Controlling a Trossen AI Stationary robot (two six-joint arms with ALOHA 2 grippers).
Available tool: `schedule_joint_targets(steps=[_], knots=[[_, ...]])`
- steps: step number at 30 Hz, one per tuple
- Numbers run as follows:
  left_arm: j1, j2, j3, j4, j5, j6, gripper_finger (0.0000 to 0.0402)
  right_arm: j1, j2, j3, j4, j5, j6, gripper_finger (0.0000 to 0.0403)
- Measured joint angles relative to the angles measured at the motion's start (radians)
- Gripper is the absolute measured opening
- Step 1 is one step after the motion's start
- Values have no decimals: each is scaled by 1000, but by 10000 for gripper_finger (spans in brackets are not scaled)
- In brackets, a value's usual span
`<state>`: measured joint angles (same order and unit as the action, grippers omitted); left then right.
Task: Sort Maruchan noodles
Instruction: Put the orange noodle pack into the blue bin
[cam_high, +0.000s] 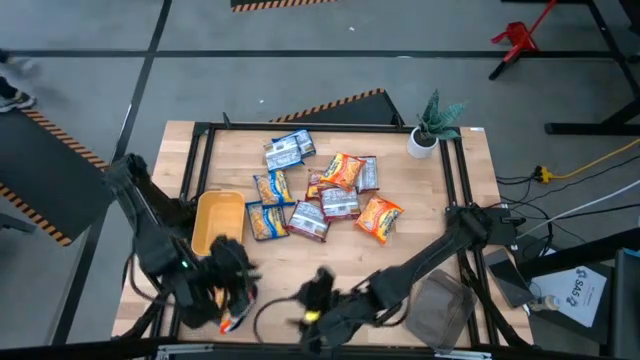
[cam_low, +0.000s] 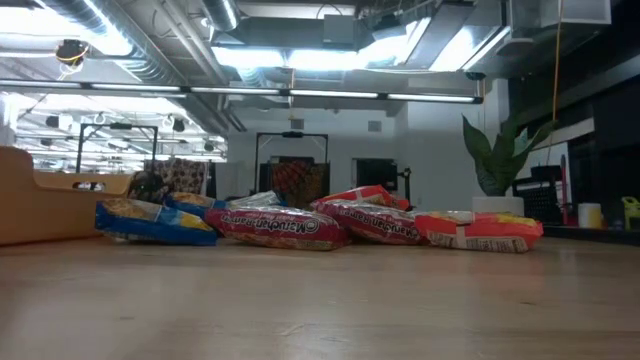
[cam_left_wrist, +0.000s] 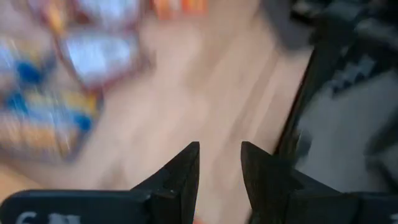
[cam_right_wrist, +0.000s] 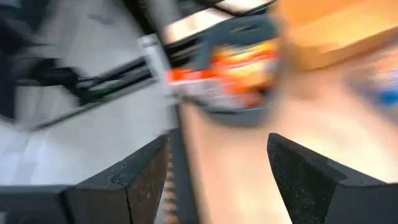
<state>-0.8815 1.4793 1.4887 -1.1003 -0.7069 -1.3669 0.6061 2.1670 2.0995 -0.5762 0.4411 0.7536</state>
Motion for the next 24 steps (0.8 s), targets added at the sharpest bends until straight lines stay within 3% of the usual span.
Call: schedule_joint_targets(steps=[5, 9, 11, 14, 17, 24], knots=[[65, -73, 49, -2, -276, 139, 114, 5, -165, 2, -436, 292, 82, 259], [167, -115, 62, -4, -258, 239, 114, -13, -252, 2, -897, 361, 303, 259], [238, -125, 62, -4, -190, 306, 117, -28, -274, -7, -1013, 358, 401, 259], [369, -128, 61, 55, -61, 449, 125, -63, -342, -107, -979, 350, 399, 259], [527, -125, 61, 154, 135, 639, 133, -151, -417, -236, -986, 281, 467, 259], [905, -112, -6, 368, 564, 978, 145, -392, -644, -638, -746, 221, 443, 259]])
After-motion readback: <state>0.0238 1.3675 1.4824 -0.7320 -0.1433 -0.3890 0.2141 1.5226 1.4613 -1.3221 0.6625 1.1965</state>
